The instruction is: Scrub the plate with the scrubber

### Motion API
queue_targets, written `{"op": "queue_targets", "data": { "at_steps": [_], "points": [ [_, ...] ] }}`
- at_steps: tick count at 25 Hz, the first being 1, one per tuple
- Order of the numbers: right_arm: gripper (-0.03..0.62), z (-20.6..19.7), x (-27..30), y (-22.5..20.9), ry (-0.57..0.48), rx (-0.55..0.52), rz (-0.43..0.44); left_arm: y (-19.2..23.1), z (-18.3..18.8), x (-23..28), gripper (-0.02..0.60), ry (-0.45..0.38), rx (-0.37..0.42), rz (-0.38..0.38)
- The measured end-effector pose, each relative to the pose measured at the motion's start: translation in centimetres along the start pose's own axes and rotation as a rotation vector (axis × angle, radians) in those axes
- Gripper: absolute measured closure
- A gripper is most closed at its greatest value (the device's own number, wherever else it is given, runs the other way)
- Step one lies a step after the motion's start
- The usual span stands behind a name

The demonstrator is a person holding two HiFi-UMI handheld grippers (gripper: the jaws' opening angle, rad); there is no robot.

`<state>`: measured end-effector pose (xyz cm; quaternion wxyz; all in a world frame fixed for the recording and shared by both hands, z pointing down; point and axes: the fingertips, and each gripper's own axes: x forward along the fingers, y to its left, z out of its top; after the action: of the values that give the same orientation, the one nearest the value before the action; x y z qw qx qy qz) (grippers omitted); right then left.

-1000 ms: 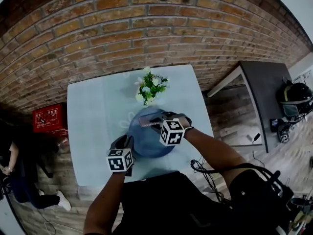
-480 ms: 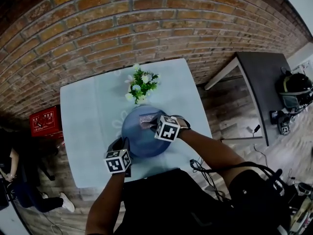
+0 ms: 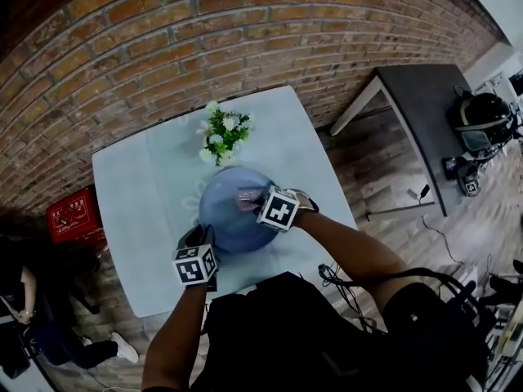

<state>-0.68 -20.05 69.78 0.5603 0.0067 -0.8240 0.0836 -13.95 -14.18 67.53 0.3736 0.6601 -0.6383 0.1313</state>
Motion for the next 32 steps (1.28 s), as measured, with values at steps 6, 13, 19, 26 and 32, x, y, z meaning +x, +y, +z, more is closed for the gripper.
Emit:
{"op": "queue_targets", "data": {
  "at_steps": [6,13,19,26,32],
  "points": [
    [0.526,-0.7,-0.2,1.4,0.003,0.099,-0.02,-0.4,-0.2,-0.9,0.476,0.005,0.009,-0.054],
    [0.525,-0.8,-0.2,2.7,-0.002,0.224,-0.046,-0.5,-0.4,-2.2,0.488,0.009,0.04,-0.135],
    [0.525,-0.9,-0.1,4.1,-0.007,0.27,-0.063,0.6,-0.1,-3.6,0.489,-0.003,0.038,-0.153],
    [0.526,-0.6,0.4,5.3,0.011,0.333,-0.098,1.4,0.7,-6.2,0.537,-0.056,0.02,-0.211],
    [0.525,0.3,1.0,6.6,0.005,0.385,-0.078,3.0,1.2,-8.1,0.543,-0.089,0.023,-0.221]
  ]
}}
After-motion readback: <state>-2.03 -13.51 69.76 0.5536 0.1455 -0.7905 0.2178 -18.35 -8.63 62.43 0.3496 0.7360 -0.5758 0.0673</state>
